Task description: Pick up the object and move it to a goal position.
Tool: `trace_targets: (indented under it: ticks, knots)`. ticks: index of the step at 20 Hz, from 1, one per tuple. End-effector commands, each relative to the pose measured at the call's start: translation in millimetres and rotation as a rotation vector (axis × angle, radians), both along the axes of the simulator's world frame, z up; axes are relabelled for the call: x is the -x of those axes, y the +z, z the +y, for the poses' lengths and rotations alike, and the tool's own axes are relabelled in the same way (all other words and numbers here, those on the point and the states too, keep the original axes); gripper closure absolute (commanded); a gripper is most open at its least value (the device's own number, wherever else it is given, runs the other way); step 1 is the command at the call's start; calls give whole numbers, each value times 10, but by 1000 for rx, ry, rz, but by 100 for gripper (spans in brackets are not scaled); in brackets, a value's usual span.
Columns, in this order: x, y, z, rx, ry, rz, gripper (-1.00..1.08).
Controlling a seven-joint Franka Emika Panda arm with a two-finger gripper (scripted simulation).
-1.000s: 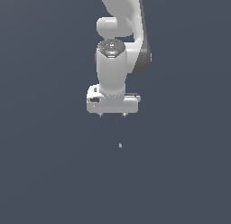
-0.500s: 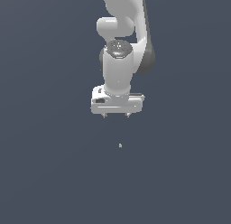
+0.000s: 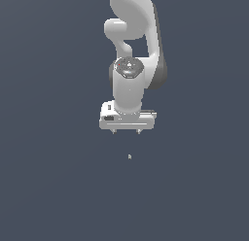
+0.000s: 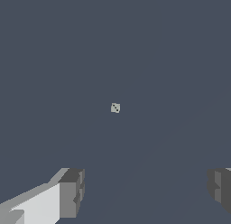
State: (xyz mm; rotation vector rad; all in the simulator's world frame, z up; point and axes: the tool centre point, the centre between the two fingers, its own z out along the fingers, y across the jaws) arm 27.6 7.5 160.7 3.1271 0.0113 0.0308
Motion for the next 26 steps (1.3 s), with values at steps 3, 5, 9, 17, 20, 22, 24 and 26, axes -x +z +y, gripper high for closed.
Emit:
trace_targets:
  ticks: [3,5,9,17,20,22,24,26]
  knots:
    - [-155,-245,46,-4,-38,5,-92]
    - [-234,-384,71,-7,-58,8,-92]
    - [-359,-639,116,-11,-95,12,-92]
    - [-484,-960,170,-15,-138,18,-92]
    - [-500,-1008,178,-16,-144,19,-92]
    - [-503,-1017,182,-16,-145,19,-92]
    - [-495,-1014,178,-15,-144,20,-92]
    - [-494,-1044,179,-15,-144,20,-92]
